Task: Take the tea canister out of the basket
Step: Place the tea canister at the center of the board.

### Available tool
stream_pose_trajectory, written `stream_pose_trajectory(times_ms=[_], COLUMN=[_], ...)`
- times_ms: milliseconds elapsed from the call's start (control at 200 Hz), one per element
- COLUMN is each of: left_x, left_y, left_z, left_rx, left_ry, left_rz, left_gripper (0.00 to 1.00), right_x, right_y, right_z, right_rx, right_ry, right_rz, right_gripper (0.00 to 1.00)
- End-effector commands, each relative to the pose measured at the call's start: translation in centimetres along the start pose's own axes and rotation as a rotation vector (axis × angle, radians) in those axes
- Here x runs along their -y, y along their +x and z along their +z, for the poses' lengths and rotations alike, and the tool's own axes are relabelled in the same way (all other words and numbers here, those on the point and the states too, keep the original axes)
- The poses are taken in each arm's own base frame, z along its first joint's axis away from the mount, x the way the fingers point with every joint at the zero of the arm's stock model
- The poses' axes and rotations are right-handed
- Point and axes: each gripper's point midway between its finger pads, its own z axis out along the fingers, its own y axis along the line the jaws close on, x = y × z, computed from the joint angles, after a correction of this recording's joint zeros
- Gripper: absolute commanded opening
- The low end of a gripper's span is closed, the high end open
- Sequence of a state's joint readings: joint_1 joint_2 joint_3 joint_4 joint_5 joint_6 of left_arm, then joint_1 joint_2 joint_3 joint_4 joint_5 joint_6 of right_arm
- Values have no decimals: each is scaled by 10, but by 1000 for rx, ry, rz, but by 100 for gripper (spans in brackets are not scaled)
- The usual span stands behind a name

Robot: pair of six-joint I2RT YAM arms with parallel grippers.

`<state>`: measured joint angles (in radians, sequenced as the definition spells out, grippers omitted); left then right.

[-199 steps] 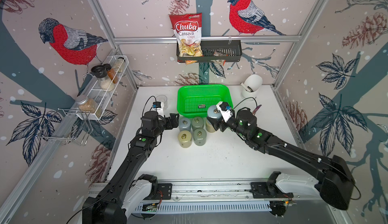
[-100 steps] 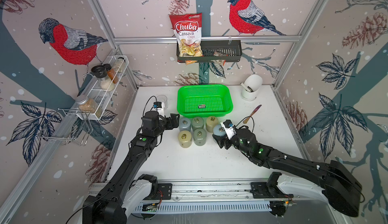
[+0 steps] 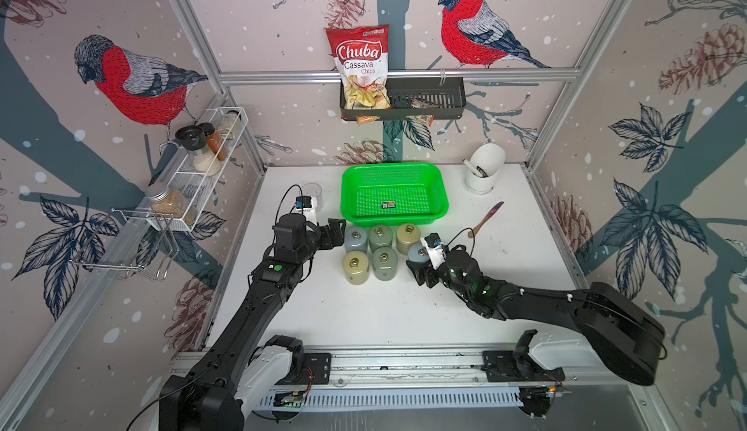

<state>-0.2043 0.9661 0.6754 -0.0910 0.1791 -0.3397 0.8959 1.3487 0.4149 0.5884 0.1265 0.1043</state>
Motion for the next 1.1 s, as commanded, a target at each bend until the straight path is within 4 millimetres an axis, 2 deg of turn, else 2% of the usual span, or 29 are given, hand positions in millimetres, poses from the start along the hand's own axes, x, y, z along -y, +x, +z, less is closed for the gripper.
stream_pose_trajectory(times_ms=[0, 310, 650, 1096], left_x=[3, 2, 1, 1], left_y=[-6, -7, -6, -6], left_z=[1, 1, 2, 1], left_rx=[21, 22, 17, 21], left_ry=[7, 2, -1, -3], left_rz=[18, 21, 21, 20], left_gripper=[96, 96, 96, 96], right_x=[0, 3, 2, -15], right_y=[-30, -16, -8, -4], right_z=[2, 21, 32, 38], right_rx=[141, 125, 118, 109], right_ry=[0, 15, 16, -7], right_rz=[35, 47, 61, 48], right_gripper=[38, 38, 38, 38])
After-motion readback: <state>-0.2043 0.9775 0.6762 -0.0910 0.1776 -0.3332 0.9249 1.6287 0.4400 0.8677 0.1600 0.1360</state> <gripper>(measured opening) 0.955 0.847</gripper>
